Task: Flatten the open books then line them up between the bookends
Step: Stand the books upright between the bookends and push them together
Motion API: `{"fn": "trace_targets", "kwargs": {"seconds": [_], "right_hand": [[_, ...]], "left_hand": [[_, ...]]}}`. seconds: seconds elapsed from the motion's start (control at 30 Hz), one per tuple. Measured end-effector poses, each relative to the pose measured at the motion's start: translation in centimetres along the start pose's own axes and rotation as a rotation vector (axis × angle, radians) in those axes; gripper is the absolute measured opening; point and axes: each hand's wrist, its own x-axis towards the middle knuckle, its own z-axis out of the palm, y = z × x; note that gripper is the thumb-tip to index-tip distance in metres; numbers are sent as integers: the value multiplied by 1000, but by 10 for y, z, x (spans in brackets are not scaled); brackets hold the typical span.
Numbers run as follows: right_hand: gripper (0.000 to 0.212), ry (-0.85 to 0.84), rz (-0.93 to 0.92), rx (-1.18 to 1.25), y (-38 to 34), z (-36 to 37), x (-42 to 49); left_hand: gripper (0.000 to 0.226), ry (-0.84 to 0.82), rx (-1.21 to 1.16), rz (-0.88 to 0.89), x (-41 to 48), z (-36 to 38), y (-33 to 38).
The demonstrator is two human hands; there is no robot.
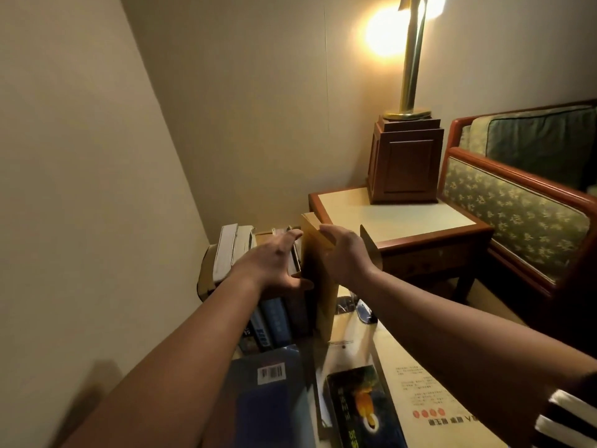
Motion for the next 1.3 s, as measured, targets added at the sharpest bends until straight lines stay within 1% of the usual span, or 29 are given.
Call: {"fn": "trace_targets", "kwargs": {"seconds": [0.1, 0.13, 0.23, 0.3, 0.37, 0.4, 0.47, 0.5, 0.57, 0.6, 0.7, 0.8, 0.87, 0.97, 1.1, 1.17, 1.3], "right_hand": [[48, -79, 116, 314, 1, 13, -6], [49, -106, 142, 382, 1, 17, -10], [49, -163, 196, 542, -1, 21, -23], [41, -190, 248, 667, 2, 20, -29], [38, -206, 327, 735, 12, 21, -30], [42, -228, 385, 757, 18, 22, -32], [54, -290, 492, 745, 30, 29, -35], [56, -331, 534, 732, 34, 31, -36], [50, -390, 568, 726, 40, 39, -41], [49, -421, 563, 722, 40, 43, -43], [61, -471, 529, 742, 43, 57, -47], [66, -503, 496, 764, 44, 70, -46], [69, -524, 493, 777, 47, 74, -44], [61, -516, 458, 789, 50, 73, -43], [57, -531, 460, 817, 48, 69, -44], [56, -533, 452, 824, 47, 66, -43], [57, -540, 448, 763, 50, 62, -37]], "left_hand": [[109, 36, 19, 3, -1, 2, -1], [110, 58, 23, 7, 0, 4, -1], [111, 67, 12, 31, 1, 6, -7], [110, 39, 43, 52, 3, 6, -8], [110, 35, 67, 56, 3, 4, -6], [110, 37, 69, 53, 2, 4, -5], [109, 40, 66, 48, 1, 2, -2], [109, 41, 59, 47, 0, 2, -2], [109, 37, 30, 55, 1, 1, -2], [110, 36, 17, 64, 2, 2, -3], [111, 46, -1, 63, 4, 3, -6], [113, 54, 5, 64, 2, 4, -6], [116, 30, 29, 75, 2, 4, -6], [116, -2, 104, 63, 2, 2, -5], [109, 1, 177, 71, 3, 5, -5], [109, 1, 164, 80, 5, 6, -6], [112, -27, 82, 96, 10, 2, -5]]}}
